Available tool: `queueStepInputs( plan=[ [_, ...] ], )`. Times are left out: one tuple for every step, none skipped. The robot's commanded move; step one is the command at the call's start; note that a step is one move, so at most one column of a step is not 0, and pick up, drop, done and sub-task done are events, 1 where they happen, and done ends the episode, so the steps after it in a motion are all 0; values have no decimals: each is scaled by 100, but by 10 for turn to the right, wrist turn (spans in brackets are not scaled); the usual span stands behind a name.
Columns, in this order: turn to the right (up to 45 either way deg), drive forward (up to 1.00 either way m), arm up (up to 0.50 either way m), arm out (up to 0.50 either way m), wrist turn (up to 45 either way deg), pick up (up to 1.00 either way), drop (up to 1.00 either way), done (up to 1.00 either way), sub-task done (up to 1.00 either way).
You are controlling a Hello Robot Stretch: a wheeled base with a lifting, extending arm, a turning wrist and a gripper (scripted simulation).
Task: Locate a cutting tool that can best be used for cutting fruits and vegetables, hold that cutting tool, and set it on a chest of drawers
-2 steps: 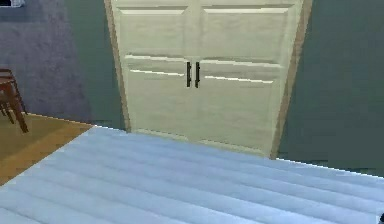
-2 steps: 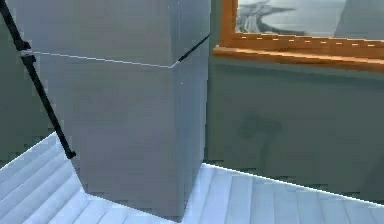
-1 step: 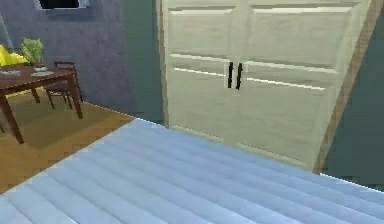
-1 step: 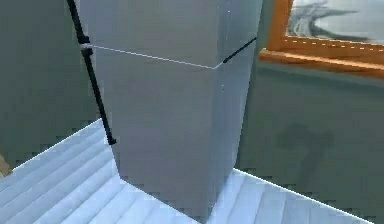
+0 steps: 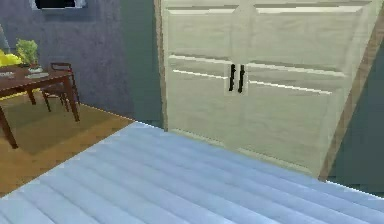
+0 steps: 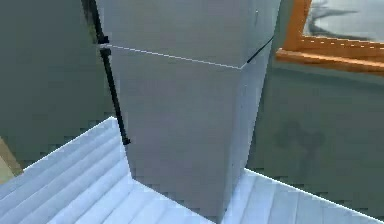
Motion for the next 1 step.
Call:
queueStepInputs(
  plan=[
    [-450,0,0,0,0,0,0,0,0]
  ],
)
